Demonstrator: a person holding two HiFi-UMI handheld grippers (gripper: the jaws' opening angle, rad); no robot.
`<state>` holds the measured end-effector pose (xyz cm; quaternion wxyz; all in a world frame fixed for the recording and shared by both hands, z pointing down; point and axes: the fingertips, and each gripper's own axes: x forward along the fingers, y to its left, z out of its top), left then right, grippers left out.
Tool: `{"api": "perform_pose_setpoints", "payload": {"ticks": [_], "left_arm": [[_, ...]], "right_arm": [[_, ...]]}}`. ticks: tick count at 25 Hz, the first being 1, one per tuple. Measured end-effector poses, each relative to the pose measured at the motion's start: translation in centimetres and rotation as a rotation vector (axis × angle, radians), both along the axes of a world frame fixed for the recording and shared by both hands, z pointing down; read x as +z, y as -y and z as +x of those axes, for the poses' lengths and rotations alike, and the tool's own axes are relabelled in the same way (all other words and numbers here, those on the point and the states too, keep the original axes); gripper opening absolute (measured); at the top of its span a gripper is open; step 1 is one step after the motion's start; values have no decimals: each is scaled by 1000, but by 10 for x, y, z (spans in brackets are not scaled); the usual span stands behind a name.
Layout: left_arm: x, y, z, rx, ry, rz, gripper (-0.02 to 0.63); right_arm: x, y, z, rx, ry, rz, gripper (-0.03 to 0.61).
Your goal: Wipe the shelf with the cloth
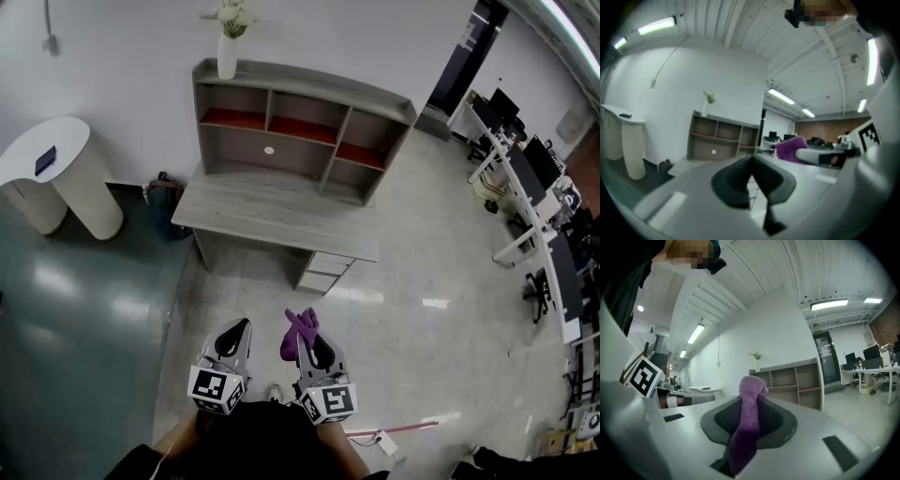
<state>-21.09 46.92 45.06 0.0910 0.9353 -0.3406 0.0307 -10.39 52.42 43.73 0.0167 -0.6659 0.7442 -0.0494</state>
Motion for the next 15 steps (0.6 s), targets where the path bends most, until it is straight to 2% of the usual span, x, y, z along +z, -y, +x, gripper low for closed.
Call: {"api": "perform_pose_setpoints", "payload": {"ticks": [5, 15], "left_arm": [[-1, -1, 16, -5, -15, -24, 5], [4, 2, 51, -62, 11, -11, 5]], "right_arm": [[0, 0, 16, -1, 10, -12, 64], [5, 1, 55, -52, 21, -8, 65]]}}
